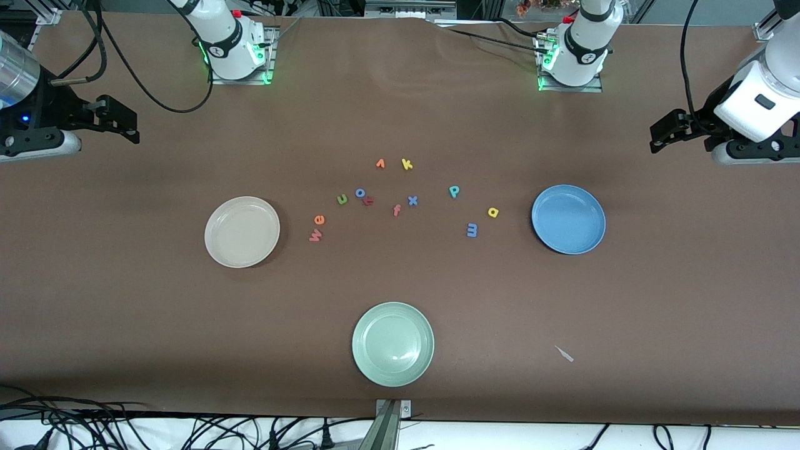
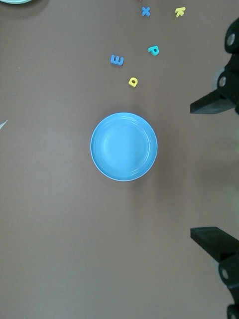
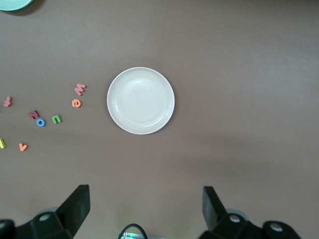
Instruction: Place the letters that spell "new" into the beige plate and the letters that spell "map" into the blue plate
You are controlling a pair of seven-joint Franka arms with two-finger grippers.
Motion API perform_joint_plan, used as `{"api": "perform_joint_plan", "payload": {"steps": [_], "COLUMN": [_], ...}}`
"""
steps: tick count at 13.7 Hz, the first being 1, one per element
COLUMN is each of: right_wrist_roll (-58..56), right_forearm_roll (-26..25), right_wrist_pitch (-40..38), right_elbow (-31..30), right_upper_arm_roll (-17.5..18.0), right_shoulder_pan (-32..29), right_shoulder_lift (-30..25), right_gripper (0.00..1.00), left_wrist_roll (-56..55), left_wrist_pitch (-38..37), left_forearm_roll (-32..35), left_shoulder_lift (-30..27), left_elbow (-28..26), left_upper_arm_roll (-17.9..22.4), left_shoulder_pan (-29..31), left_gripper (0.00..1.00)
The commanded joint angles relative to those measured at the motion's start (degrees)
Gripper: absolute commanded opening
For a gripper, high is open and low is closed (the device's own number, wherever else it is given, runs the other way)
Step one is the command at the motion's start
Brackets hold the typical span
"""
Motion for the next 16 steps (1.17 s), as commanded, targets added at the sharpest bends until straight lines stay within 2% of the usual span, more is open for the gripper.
{"api": "perform_joint_plan", "payload": {"steps": [1, 16], "right_wrist_roll": [0.48, 0.57], "right_forearm_roll": [0.83, 0.92], "right_wrist_pitch": [-0.67, -0.85], "right_elbow": [-0.5, -1.29], "right_upper_arm_roll": [0.13, 1.35], "right_shoulder_pan": [0.11, 0.11], "right_shoulder_lift": [-1.07, -1.78], "right_gripper": [1.0, 1.0], "left_wrist_roll": [1.37, 1.37], "left_wrist_pitch": [-1.16, -3.0], "left_forearm_roll": [1.26, 0.64], "left_shoulder_lift": [0.42, 0.33], "left_elbow": [1.34, 1.25], "left_upper_arm_roll": [-0.23, -0.49], "left_shoulder_pan": [0.17, 0.17], "left_gripper": [1.0, 1.0]}}
